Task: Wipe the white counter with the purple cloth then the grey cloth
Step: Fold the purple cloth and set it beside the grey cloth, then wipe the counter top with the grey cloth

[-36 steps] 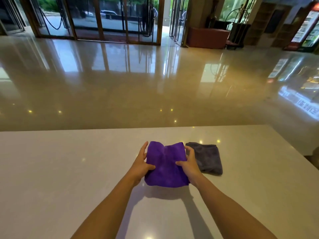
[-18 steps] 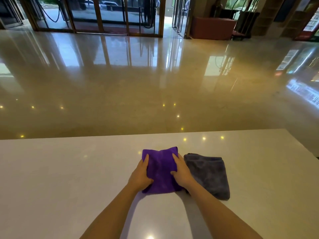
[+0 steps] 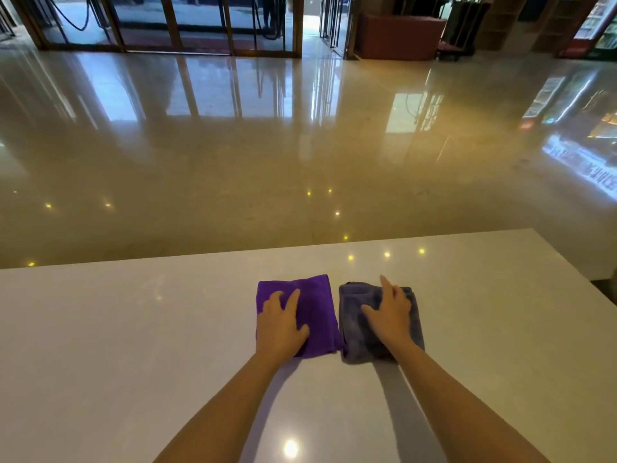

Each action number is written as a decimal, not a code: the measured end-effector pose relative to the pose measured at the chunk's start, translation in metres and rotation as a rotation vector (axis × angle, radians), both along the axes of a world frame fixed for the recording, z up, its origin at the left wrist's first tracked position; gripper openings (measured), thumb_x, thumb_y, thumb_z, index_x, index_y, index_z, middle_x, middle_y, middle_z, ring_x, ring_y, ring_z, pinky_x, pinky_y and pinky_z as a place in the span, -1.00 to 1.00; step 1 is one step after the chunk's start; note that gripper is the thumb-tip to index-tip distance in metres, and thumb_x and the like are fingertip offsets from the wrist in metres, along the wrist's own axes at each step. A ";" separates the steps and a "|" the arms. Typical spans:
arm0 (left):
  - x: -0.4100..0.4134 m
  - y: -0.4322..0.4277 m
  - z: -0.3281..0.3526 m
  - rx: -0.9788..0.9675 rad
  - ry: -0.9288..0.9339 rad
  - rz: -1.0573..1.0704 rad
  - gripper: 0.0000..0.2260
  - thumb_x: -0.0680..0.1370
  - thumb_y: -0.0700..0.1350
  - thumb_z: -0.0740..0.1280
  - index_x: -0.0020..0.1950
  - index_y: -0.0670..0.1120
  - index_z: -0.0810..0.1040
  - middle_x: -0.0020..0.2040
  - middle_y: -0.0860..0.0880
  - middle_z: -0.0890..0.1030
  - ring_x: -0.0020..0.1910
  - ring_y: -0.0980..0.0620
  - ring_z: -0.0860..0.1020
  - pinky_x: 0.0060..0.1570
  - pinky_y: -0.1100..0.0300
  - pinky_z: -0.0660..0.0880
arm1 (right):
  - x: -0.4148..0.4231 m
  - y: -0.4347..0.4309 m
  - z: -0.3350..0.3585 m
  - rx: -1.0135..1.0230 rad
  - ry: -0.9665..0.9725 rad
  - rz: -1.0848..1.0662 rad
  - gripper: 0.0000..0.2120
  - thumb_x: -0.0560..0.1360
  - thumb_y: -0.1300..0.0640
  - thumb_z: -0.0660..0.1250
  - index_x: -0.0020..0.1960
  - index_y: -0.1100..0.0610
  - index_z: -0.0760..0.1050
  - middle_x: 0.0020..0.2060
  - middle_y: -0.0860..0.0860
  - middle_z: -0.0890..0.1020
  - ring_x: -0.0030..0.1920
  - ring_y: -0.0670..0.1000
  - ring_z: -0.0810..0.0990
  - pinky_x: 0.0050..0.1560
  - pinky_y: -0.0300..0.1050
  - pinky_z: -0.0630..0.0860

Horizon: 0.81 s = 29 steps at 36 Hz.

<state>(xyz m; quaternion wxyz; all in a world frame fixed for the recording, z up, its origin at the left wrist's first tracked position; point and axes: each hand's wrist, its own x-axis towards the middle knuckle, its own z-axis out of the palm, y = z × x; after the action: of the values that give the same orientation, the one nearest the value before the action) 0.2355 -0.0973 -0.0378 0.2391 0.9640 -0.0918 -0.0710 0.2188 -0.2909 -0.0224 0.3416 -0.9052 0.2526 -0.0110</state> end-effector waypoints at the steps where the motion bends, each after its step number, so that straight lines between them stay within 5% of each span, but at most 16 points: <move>1: -0.003 -0.006 0.000 0.009 -0.009 -0.041 -0.43 0.50 0.02 0.29 0.46 -0.03 0.16 0.45 -0.14 0.24 0.37 -0.12 0.30 0.30 0.03 0.37 | -0.005 -0.008 -0.001 -0.018 0.027 -0.040 -0.33 0.50 0.11 0.32 0.49 0.09 0.05 0.47 0.20 0.18 0.44 0.24 0.17 0.39 0.11 0.27; 8: -0.019 -0.049 -0.004 0.075 0.015 -0.264 -0.50 0.54 0.11 0.19 0.43 -0.02 0.20 0.47 -0.07 0.23 0.42 -0.07 0.21 0.37 0.01 0.22 | -0.029 -0.043 -0.009 0.126 0.221 -0.312 -0.26 0.40 -0.03 0.40 0.41 0.20 0.13 0.35 0.25 0.35 0.33 0.28 0.32 0.26 0.17 0.36; 18: -0.024 -0.056 -0.006 0.152 0.133 -0.312 -0.52 0.57 0.10 0.11 0.45 -0.04 0.19 0.53 -0.06 0.14 0.50 -0.09 0.09 0.44 -0.08 0.11 | -0.030 -0.043 -0.005 0.271 0.193 -0.254 -0.78 0.45 0.26 0.27 0.04 0.36 0.48 0.03 0.30 0.60 -0.09 0.19 0.55 -0.13 -0.06 0.45; 29: -0.039 -0.045 0.016 -0.040 0.196 -0.152 -0.59 0.60 0.06 0.11 0.38 -0.12 0.33 0.45 -0.12 0.33 0.41 -0.10 0.30 0.40 0.02 0.27 | -0.044 -0.015 0.043 0.356 -0.086 -0.058 -0.74 0.54 0.32 0.17 0.22 0.24 0.33 0.07 0.27 0.55 0.10 0.27 0.53 0.04 0.06 0.45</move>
<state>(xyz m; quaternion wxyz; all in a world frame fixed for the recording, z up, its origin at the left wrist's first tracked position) 0.1964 -0.1420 -0.0214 0.2600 0.9378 -0.1421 -0.1812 0.1748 -0.3063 0.0204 0.5063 -0.8215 0.2618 -0.0150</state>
